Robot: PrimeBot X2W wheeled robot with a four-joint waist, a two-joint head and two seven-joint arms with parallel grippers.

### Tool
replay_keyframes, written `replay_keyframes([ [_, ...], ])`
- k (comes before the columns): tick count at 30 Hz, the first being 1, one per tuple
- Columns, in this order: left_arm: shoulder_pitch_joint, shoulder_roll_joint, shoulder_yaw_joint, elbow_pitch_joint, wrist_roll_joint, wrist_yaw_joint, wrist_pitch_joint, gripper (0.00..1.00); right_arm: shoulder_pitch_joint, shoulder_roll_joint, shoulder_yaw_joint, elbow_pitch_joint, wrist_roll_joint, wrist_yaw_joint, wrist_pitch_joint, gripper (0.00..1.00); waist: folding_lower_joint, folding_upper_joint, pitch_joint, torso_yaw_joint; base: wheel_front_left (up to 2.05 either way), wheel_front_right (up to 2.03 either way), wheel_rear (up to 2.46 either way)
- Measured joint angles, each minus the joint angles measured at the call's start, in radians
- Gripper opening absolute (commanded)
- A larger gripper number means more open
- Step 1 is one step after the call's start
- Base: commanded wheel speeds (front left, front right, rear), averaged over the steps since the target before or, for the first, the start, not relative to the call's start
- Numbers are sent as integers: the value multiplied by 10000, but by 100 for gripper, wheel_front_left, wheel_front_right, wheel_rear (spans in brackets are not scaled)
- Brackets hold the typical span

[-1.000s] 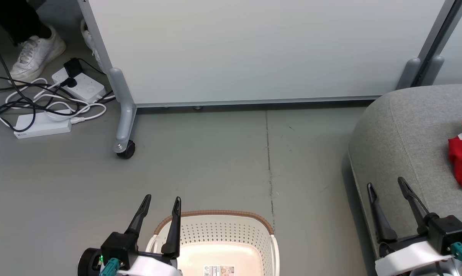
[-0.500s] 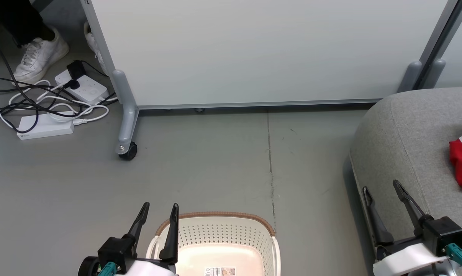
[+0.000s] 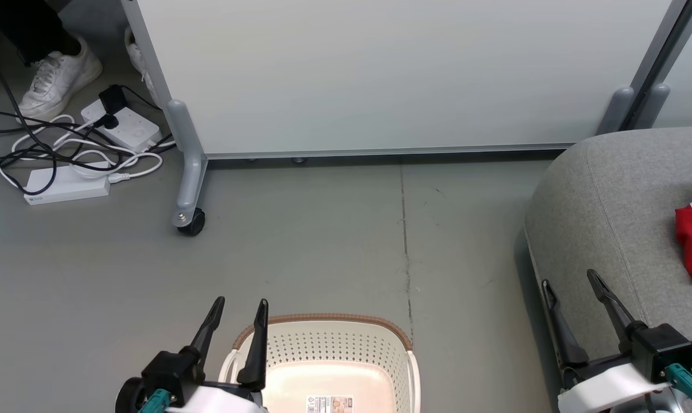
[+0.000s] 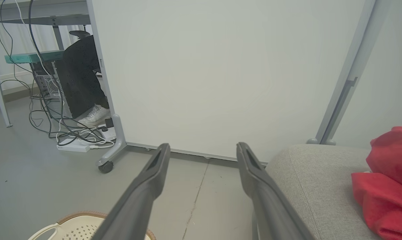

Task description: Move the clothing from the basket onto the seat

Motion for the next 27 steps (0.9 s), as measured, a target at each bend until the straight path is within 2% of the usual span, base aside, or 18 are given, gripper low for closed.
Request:
replay_keyframes([
  [5, 1, 0, 128, -186, -100, -230, -2, 100, -32, 23, -23, 12, 0, 0, 0, 100, 0, 0, 37, -25, 0, 0, 0],
  [16, 4, -2, 155, 15, -115, -42, -2, 100, -38, 107, -44, 2, -15, 0, 0, 100, 0, 0, 65, -56, 0, 0, 0],
  [27, 4, 0, 228, 155, -462, -318, -2, 100, -37, 102, -27, 13, -10, 0, 0, 100, 0, 0, 62, -14, 0, 0, 0],
])
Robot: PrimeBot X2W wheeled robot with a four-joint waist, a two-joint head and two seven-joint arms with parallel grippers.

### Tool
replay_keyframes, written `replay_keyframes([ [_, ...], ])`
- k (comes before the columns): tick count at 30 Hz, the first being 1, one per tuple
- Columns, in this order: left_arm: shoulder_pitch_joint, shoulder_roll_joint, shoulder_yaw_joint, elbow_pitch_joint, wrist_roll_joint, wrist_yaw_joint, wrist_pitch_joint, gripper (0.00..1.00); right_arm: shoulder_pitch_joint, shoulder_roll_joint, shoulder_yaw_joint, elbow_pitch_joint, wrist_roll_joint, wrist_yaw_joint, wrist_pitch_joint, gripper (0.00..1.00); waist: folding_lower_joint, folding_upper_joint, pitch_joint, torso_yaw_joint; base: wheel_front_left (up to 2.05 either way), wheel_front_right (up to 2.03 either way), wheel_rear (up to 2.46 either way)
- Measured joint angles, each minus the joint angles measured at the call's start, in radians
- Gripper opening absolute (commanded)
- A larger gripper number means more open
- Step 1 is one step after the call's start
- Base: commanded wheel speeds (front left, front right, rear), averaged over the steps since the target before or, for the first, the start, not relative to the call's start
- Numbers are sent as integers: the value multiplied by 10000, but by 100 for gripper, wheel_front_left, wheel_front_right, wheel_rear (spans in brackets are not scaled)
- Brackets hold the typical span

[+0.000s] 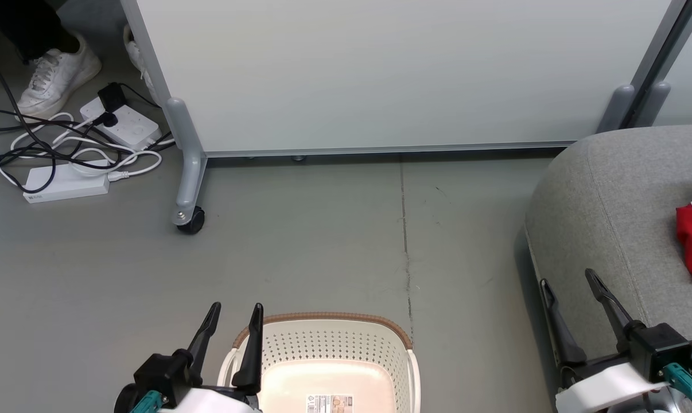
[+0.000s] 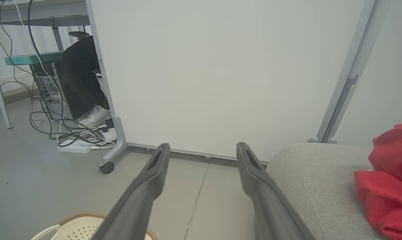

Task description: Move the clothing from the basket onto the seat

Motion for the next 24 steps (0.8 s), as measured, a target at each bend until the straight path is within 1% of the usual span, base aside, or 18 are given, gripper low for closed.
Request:
replay_keyframes([
  [1, 0, 0, 2, 23, -61, -44, 0, 100, -1, -2, 4, 4, 2, 0, 0, 100, 0, 0, 0, 5, 0, 0, 0],
  [2, 16, 0, -2, 61, -73, -73, 0, 0, 10, 8, 8, 35, 8, 0, 0, 0, 0, 0, -1, 7, 0, 0, 0],
  [5, 202, -17, -48, 318, -79, -73, 12, 0, 163, 125, 29, 282, 15, 0, 4, 0, 0, 0, -1, 7, 0, 0, 0],
  [7, 301, -19, -52, 370, -301, -73, 75, 0, 238, 174, -12, 374, 247, 0, 109, 0, 0, 0, -5, 1, 0, 0, 0],
  [18, 119, -15, 48, 349, -2215, -90, 416, 0, 231, 211, -667, 303, 2424, 0, 846, 0, 0, 0, -28, -35, 0, 0, 0],
  [24, -54, -13, 109, 374, -3143, -178, 589, 0, 230, 253, -974, 251, 3503, 0, 1208, 0, 0, 0, -40, -53, 0, 0, 0],
])
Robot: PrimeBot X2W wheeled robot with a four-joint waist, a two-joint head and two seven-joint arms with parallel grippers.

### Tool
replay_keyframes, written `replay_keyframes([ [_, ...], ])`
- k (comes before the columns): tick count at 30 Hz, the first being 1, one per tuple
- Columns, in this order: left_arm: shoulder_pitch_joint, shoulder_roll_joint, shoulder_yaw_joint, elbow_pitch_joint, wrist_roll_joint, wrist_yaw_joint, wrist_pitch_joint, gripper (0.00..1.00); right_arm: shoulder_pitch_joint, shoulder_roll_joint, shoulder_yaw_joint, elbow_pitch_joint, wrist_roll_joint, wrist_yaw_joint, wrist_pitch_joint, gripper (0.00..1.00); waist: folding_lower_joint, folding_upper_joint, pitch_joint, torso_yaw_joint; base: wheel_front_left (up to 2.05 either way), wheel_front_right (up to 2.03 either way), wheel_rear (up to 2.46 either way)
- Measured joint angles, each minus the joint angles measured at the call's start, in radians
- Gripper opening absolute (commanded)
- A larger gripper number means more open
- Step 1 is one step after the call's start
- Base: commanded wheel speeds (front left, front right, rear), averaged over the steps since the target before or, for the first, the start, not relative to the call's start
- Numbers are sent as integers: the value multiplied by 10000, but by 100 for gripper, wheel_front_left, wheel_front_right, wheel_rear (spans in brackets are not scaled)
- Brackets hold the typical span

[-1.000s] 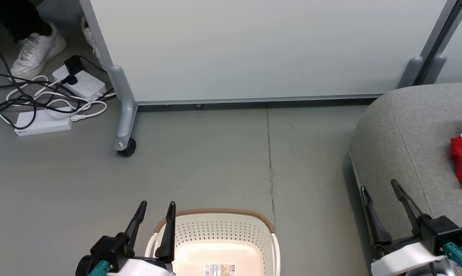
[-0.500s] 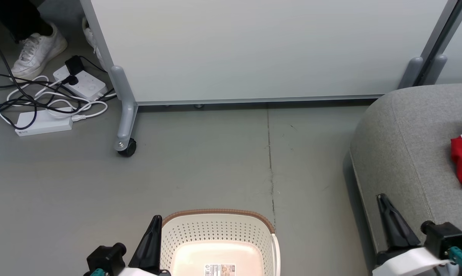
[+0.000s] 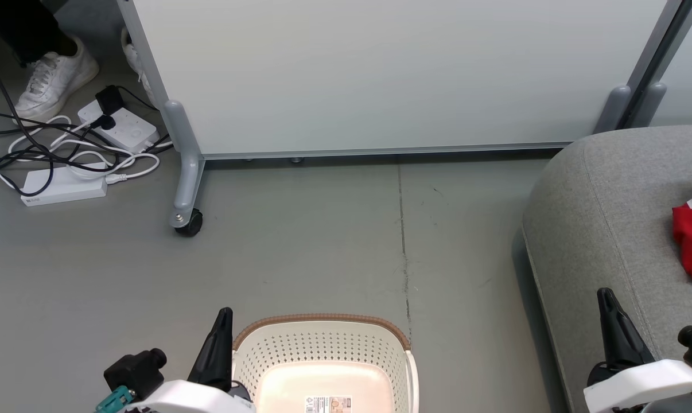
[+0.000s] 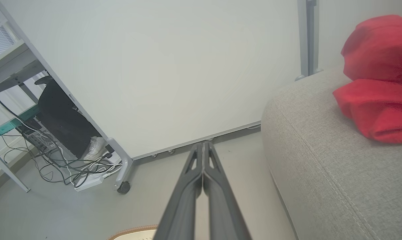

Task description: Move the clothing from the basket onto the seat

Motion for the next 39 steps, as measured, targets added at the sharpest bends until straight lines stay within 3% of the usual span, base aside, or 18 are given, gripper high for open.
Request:
replay_keyframes([
  [21, -558, 4, 171, 90, -2991, -263, 527, 0, -17, 123, -966, -207, 3411, -2, 1110, 0, 0, 0, -47, -70, 0, 0, 0],
  [39, -936, 8, 293, 119, -4863, -424, 855, 0, -26, 167, -1569, -293, 5555, -4, 1802, 0, 0, 0, -83, -123, 0, 0, 0],
])
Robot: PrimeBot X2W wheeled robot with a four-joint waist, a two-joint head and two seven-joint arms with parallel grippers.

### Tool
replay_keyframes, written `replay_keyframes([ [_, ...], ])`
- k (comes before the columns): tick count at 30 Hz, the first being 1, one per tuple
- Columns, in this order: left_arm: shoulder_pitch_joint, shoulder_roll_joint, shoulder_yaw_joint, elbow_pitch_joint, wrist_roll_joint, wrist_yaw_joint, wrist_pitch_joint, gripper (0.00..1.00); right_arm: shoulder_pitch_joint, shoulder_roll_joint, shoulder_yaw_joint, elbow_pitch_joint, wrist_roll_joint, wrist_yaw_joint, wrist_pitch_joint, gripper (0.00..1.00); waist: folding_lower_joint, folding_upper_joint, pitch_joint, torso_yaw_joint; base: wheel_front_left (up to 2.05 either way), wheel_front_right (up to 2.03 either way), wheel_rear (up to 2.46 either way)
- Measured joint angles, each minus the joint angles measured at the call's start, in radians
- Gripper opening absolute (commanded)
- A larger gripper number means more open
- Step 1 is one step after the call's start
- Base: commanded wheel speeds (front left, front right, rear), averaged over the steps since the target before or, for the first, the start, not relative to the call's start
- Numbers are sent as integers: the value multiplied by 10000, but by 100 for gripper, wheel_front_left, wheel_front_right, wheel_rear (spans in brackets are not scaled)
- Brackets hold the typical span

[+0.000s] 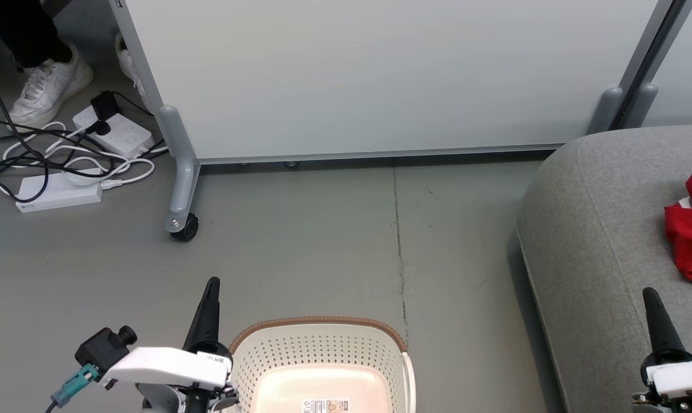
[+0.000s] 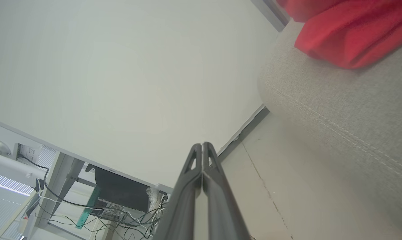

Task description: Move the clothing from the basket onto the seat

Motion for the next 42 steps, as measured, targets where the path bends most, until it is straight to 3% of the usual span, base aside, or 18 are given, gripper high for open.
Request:
replay_keyframes([
  [42, -760, 8, 228, 52, -3561, -270, 667, 0, -11, 40, -1058, -236, 4172, -10, 1271, 0, 0, 0, -89, -133, 0, 0, 0],
])
